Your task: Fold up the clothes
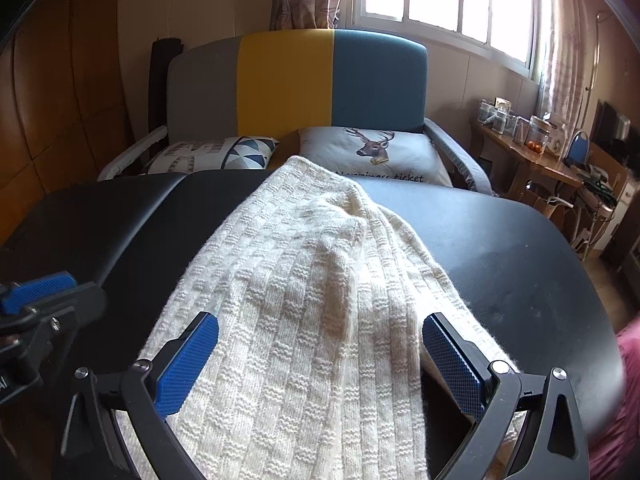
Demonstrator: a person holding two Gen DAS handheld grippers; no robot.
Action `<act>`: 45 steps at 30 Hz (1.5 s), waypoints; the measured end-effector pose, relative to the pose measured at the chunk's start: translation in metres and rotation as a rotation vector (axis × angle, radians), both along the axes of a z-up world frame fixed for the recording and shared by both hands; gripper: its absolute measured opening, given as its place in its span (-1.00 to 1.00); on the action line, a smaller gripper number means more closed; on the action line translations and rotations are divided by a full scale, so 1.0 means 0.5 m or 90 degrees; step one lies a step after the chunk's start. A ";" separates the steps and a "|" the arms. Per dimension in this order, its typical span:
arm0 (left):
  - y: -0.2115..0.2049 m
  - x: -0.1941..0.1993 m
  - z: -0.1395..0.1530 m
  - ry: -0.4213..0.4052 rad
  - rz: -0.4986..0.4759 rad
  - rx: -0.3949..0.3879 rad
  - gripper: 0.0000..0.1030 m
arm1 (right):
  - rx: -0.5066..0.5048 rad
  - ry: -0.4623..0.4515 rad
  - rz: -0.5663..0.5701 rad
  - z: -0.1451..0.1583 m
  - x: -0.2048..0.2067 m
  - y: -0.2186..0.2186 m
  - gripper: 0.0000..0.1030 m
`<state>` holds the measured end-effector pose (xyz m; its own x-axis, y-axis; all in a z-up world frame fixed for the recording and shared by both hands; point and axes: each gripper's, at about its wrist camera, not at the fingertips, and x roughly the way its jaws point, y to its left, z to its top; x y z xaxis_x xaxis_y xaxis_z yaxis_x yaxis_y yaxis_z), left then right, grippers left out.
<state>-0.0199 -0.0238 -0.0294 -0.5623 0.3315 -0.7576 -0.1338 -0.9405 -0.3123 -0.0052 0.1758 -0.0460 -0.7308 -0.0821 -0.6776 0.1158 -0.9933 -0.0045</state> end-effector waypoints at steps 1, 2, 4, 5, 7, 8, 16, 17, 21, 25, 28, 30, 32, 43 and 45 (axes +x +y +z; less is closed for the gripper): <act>-0.009 -0.002 -0.014 -0.023 -0.013 0.046 -0.26 | -0.021 0.002 0.007 0.001 0.006 0.011 1.00; -0.018 -0.005 -0.030 -0.047 -0.026 0.089 -0.26 | -0.046 0.004 0.014 0.002 0.012 0.026 1.00; -0.030 -0.010 -0.060 -0.096 -0.049 0.134 -0.26 | -0.103 -0.002 0.025 0.001 0.023 0.065 1.00; -0.036 -0.005 -0.067 -0.101 -0.056 0.146 -0.27 | -0.136 -0.014 0.032 -0.003 0.028 0.088 1.00; -0.047 0.005 -0.081 -0.111 -0.070 0.171 -0.27 | -0.204 -0.038 0.043 -0.011 0.042 0.142 1.00; -0.054 0.011 -0.087 -0.117 -0.077 0.185 -0.27 | -0.231 -0.051 0.033 -0.017 0.051 0.171 1.00; -0.088 0.040 -0.119 -0.155 -0.108 0.201 -0.24 | -0.272 -0.113 -0.093 -0.065 0.097 0.346 1.00; -0.085 0.042 -0.121 -0.158 -0.114 0.196 -0.24 | -0.243 -0.118 -0.095 -0.069 0.094 0.349 1.00; -0.055 0.043 -0.116 -0.156 -0.139 0.163 -0.24 | -0.153 -0.134 -0.105 -0.089 0.077 0.350 0.62; 0.009 0.025 -0.087 -0.129 -0.184 0.081 -0.24 | -0.094 -0.153 -0.134 -0.129 0.051 0.352 0.29; 0.052 0.014 -0.075 -0.120 -0.219 0.059 -0.24 | -0.111 -0.104 -0.156 -0.109 0.051 0.355 0.30; 0.070 0.011 -0.079 -0.127 -0.233 0.060 -0.24 | -0.169 -0.057 -0.116 -0.074 0.064 0.347 0.30; 0.088 0.009 -0.082 -0.133 -0.247 0.061 -0.24 | -0.254 -0.052 -0.037 -0.056 0.066 0.331 0.42; 0.062 0.014 -0.090 -0.150 -0.239 0.067 -0.24 | -0.306 -0.176 0.022 -0.188 0.020 0.276 -0.15; 0.060 0.012 -0.086 -0.150 -0.238 0.069 -0.24 | -0.320 -0.189 0.014 -0.211 0.020 0.280 -0.09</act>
